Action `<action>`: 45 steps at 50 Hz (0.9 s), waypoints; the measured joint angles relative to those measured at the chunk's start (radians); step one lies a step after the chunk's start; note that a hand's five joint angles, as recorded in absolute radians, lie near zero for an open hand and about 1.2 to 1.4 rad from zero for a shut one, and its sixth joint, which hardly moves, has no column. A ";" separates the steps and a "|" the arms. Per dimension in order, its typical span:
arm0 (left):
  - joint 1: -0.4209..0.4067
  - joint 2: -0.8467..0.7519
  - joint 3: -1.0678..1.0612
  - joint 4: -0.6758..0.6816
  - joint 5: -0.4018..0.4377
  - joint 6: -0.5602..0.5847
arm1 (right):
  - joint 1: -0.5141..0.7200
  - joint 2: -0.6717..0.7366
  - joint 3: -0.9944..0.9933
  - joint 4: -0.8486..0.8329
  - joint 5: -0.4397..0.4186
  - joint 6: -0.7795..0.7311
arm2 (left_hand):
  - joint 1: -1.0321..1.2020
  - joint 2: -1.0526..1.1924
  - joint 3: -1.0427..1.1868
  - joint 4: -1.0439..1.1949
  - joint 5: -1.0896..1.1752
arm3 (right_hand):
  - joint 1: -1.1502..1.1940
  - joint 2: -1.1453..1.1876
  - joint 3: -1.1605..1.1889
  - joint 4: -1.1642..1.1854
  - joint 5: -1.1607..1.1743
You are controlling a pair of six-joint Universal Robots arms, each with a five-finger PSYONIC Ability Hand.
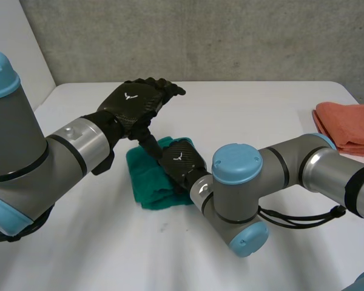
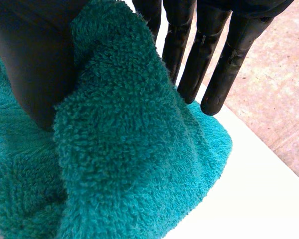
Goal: Fold the laundry.
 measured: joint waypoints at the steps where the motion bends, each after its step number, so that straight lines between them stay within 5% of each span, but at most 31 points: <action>1: 0.000 0.000 -0.001 0.000 0.000 -0.002 | 0.000 0.001 -0.001 0.001 -0.001 -0.001 | 0.000 0.000 0.000 0.000 0.000 | 0.009 0.014 0.014 0.013 0.002; 7: 0.002 0.000 -0.004 0.000 0.001 -0.011 | -0.001 0.005 -0.004 0.015 -0.004 -0.006 | 0.000 0.000 0.000 0.000 0.000 | -0.069 -0.097 -0.101 -0.092 0.002; 8: 0.004 0.000 -0.005 0.000 0.001 -0.012 | -0.001 0.005 -0.004 0.026 -0.004 -0.005 | 0.000 0.000 0.000 0.000 0.000 | -0.195 -0.239 -0.245 -0.246 -0.120; 18: 0.006 0.000 -0.006 0.000 0.001 -0.013 | -0.002 -0.016 -0.003 0.130 -0.004 0.008 | 0.000 0.000 0.000 0.000 0.000 | -0.375 -0.449 -0.467 -0.476 -0.337; 45: 0.008 0.000 -0.012 0.000 0.003 -0.014 | -0.001 0.009 -0.015 0.127 -0.009 0.006 | 0.000 0.000 0.000 0.000 0.000 | -0.363 -0.447 -0.446 -0.450 -0.302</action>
